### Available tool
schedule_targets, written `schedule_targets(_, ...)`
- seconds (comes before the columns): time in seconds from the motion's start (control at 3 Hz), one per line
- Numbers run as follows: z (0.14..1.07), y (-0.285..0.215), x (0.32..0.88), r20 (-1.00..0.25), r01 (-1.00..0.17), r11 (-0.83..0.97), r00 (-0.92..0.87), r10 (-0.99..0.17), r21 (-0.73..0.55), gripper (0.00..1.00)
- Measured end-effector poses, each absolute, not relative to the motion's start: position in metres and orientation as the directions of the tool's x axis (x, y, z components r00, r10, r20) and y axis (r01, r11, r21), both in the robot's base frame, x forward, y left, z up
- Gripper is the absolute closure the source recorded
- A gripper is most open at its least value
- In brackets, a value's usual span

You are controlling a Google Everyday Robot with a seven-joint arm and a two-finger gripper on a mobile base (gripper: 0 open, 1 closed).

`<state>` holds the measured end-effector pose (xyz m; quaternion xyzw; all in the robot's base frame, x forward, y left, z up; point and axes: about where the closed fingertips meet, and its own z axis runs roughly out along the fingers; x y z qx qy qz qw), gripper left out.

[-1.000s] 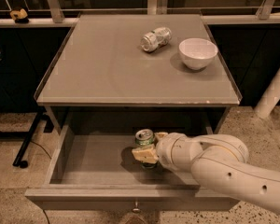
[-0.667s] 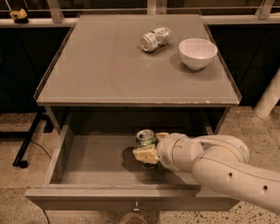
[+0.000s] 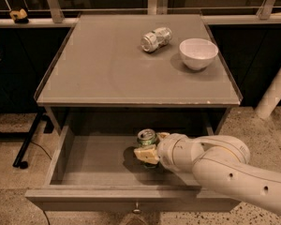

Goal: Place green can into top drawer

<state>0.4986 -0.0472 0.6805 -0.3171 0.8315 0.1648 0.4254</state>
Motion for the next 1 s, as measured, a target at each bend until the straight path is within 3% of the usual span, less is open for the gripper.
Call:
schedule_targets(0.33,0.6805,-0.0473,0.4986,-0.812,-0.667,0.745,-0.437,-0.387,0.004,0.12)
schedule_targets(0.67,0.6804,-0.0474,0.4986,-0.812,-0.667,0.745,-0.437,-0.387,0.004,0.00)
schedule_targets(1.0,0.6804,-0.0474,0.4986,-0.812,-0.667,0.745,-0.437,-0.387,0.004,0.00)
